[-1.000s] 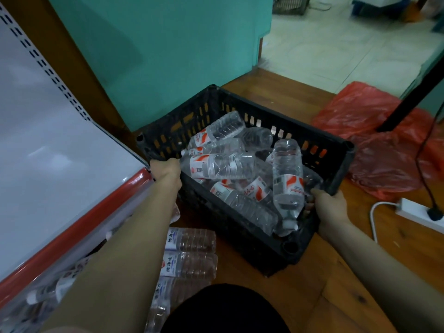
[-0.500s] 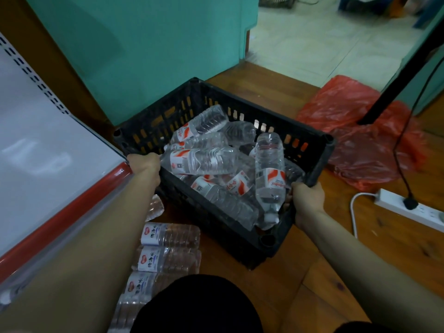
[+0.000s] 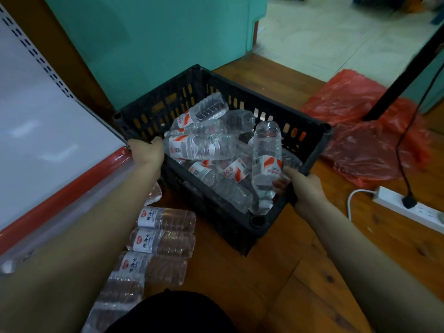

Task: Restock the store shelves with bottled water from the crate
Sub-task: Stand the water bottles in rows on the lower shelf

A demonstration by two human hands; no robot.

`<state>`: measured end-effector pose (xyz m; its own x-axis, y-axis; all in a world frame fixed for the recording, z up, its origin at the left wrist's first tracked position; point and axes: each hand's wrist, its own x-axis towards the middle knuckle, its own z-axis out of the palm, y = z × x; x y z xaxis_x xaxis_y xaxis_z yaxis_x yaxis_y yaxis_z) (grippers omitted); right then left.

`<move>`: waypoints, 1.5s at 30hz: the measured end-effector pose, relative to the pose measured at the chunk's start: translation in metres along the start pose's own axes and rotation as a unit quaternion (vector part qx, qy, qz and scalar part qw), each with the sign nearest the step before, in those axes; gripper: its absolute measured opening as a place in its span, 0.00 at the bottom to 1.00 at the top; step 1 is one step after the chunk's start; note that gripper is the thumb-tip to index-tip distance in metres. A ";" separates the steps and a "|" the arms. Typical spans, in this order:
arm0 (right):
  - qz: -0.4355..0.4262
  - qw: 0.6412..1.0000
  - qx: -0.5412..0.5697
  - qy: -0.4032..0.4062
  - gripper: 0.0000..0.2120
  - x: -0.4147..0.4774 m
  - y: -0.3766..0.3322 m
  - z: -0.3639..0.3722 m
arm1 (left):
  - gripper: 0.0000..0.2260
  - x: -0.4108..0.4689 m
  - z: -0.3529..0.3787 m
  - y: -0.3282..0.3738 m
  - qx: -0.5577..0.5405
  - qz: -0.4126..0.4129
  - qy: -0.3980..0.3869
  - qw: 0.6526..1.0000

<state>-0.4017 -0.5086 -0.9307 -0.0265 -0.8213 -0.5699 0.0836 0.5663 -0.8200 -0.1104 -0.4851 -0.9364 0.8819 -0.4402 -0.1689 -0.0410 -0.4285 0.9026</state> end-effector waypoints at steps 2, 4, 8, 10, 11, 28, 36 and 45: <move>-0.008 1.000 -0.030 0.003 0.10 -0.005 0.000 -0.006 | 0.24 -0.015 0.000 -0.003 0.021 0.029 0.003 0.999; -0.032 0.997 -0.068 0.000 0.15 -0.016 -0.004 -0.010 | 0.25 -0.027 -0.001 -0.002 0.051 0.047 0.000 0.998; -0.120 0.976 -0.179 -0.008 0.13 -0.045 -0.014 -0.017 | 0.22 -0.049 -0.003 0.000 0.160 0.120 -0.018 0.980; -0.199 0.952 -0.231 0.016 0.15 -0.058 -0.017 -0.018 | 0.18 -0.058 -0.007 0.004 0.228 0.173 -0.040 0.957; -0.246 0.937 -0.245 0.027 0.17 -0.061 -0.018 -0.015 | 0.15 -0.062 -0.010 0.006 0.249 0.205 -0.058 0.945; -0.415 0.503 -0.749 -0.117 0.40 0.033 -0.018 0.158 | 0.13 -0.042 -0.047 0.039 0.268 0.231 -0.250 0.901; -0.353 0.637 -0.681 -0.071 0.34 0.025 -0.015 0.159 | 0.06 -0.006 -0.042 0.036 0.129 0.212 -0.249 0.936; -0.235 0.901 -0.346 -0.114 0.35 -0.028 -0.049 0.154 | 0.12 -0.003 -0.062 0.054 -0.036 0.121 -0.330 0.936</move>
<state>-0.2518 -0.5239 -0.8667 0.3152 -0.9299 -0.1898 -0.5267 -0.0050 -0.8500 -0.0856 -0.4579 -0.8623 0.3683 -0.9187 -0.1429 -0.1492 -0.2101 0.9662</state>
